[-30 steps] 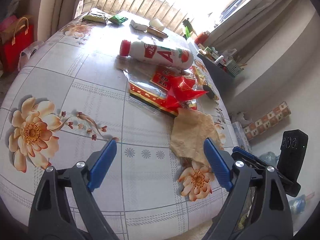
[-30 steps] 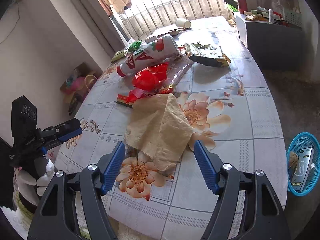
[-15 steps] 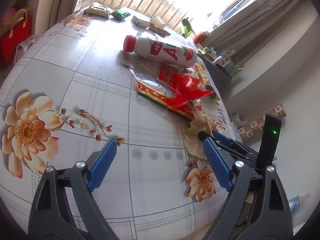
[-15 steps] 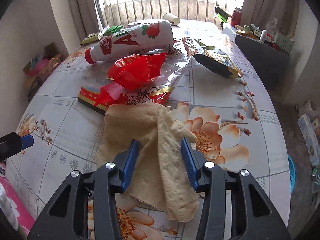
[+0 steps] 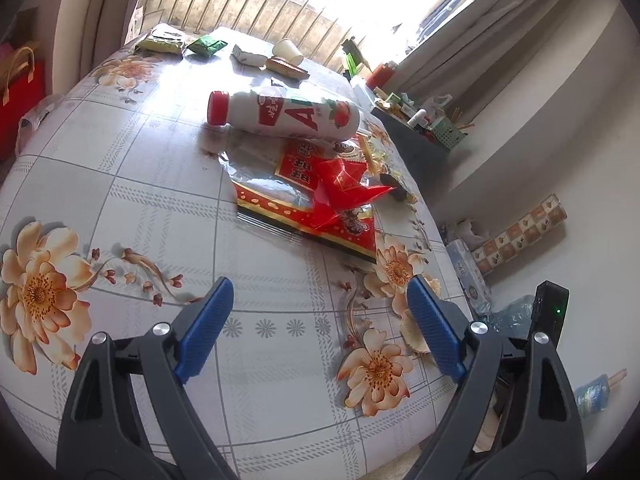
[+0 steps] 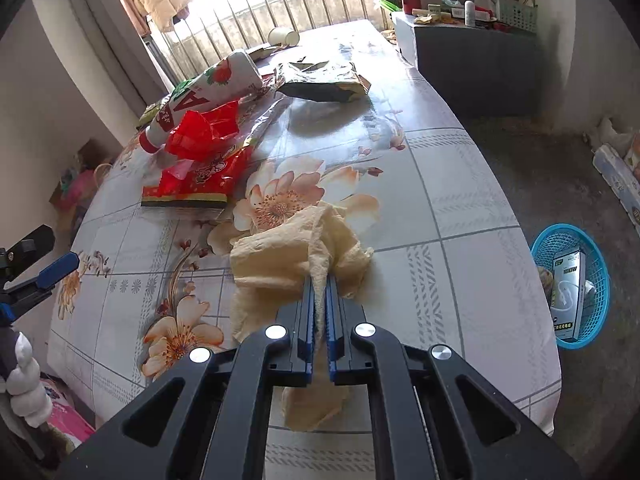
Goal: Collect trash
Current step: 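Grasp the second beige cloth with the right tool and lift it, then grasp the red plastic bag with the left tool while the right tool holds the cloth, then carry the red bag and beige cloth over the blue wastebasket with both tools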
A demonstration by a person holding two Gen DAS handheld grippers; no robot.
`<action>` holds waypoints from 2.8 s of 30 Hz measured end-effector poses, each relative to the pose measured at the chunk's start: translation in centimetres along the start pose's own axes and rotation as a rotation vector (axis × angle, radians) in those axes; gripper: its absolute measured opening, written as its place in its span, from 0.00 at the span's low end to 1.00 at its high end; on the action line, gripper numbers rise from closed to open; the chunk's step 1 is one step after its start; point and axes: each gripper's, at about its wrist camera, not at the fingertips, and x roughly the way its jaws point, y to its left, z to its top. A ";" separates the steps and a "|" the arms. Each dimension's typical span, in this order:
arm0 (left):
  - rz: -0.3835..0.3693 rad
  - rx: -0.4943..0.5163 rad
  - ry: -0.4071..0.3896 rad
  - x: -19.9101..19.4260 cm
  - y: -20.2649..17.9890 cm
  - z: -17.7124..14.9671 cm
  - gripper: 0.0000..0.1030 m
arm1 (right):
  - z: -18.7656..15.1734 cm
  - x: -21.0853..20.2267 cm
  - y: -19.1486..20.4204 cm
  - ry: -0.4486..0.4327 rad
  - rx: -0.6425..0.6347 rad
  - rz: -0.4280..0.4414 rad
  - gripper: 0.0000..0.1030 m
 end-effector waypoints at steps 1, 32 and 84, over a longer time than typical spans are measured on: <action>0.001 0.024 -0.011 0.2 -0.7 0.6 0.82 | 0.0 0.0 -0.2 -0.003 0.005 0.004 0.05; 0.198 0.081 0.136 12.2 -3.5 5.9 0.18 | -0.4 0.2 -1.9 -0.018 0.055 0.113 0.03; -0.012 0.149 0.053 6.0 -12.9 7.3 0.02 | -1.5 -5.7 -6.4 -0.152 0.202 0.175 0.03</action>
